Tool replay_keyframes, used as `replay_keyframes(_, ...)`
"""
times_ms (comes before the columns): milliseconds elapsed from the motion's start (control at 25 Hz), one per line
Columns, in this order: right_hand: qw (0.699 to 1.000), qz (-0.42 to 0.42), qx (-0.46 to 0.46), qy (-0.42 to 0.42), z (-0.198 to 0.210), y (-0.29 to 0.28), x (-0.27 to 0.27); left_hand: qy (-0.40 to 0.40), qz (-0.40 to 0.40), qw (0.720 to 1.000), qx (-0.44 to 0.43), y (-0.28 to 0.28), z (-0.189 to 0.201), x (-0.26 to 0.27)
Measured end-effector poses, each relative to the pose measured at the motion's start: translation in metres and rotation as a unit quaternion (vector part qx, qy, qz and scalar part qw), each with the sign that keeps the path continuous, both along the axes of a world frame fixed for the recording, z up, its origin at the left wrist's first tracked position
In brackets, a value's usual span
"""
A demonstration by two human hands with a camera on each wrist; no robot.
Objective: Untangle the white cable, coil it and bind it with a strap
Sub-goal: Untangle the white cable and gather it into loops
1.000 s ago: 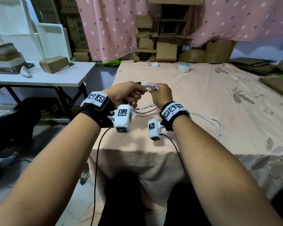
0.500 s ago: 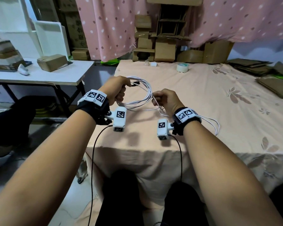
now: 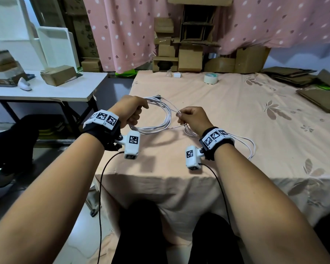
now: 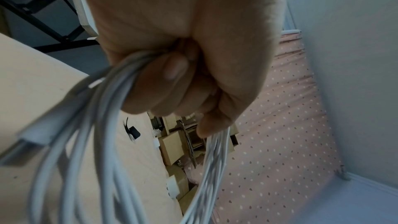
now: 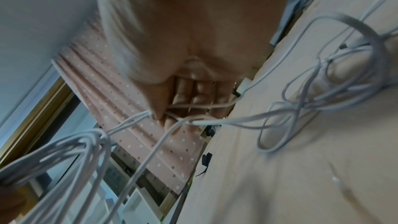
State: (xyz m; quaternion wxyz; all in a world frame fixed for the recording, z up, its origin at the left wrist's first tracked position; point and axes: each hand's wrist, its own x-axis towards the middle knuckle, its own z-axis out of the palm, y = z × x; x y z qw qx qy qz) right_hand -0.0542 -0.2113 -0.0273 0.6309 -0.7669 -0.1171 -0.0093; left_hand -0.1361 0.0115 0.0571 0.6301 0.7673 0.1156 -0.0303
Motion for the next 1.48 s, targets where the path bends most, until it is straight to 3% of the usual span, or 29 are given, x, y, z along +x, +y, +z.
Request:
replay_keyframes(80,0.999,-0.041,0.005,-0.029,0.0,-0.004,0.002,0.013,-0.019,0.999,0.025,0.0,-0.001,-0.001)
replay_keyframes(280,0.998,-0.042,0.026,-0.029,-0.002,-0.013,0.001,0.026,-0.034,0.996,0.077,0.004,0.002,-0.003)
replay_keyframes(680,0.975,-0.178,-0.114,-0.072,-0.005,-0.023,0.007,0.019,-0.025,0.987,0.159,0.002,0.005,-0.006)
replay_keyframes(840,0.967,-0.172,-0.184,-0.031,-0.012,-0.027,0.005,0.004,0.004,0.988,0.152,0.004,0.003,-0.005)
replay_keyframes(1040,0.944,-0.192,-0.251,-0.094,-0.009,-0.008,-0.008,0.002,-0.002,0.992,0.129,0.001,-0.003,-0.004)
replay_keyframes(1160,0.948,-0.212,-0.232,-0.047,0.001,0.008,-0.012,-0.004,0.004,0.994,0.109,0.004,-0.003,-0.003)
replay_keyframes(1280,0.985,-0.166,-0.022,0.03,0.005,0.023,-0.011,-0.003,0.013,0.997,0.072,0.008,-0.006,-0.001)
replay_keyframes(1320,0.99,-0.124,-0.011,0.066,0.006,0.027,-0.013,-0.001,0.018,0.998,0.055,0.01,-0.007,0.001)
replay_keyframes(1400,0.985,-0.014,-0.077,0.154,0.003,0.033,-0.019,0.0,0.026,0.999,0.021,0.012,-0.012,0.003)
replay_keyframes(1480,0.959,0.058,-0.142,0.237,-0.004,0.038,-0.026,-0.003,0.031,0.999,-0.013,0.011,-0.017,0.005)
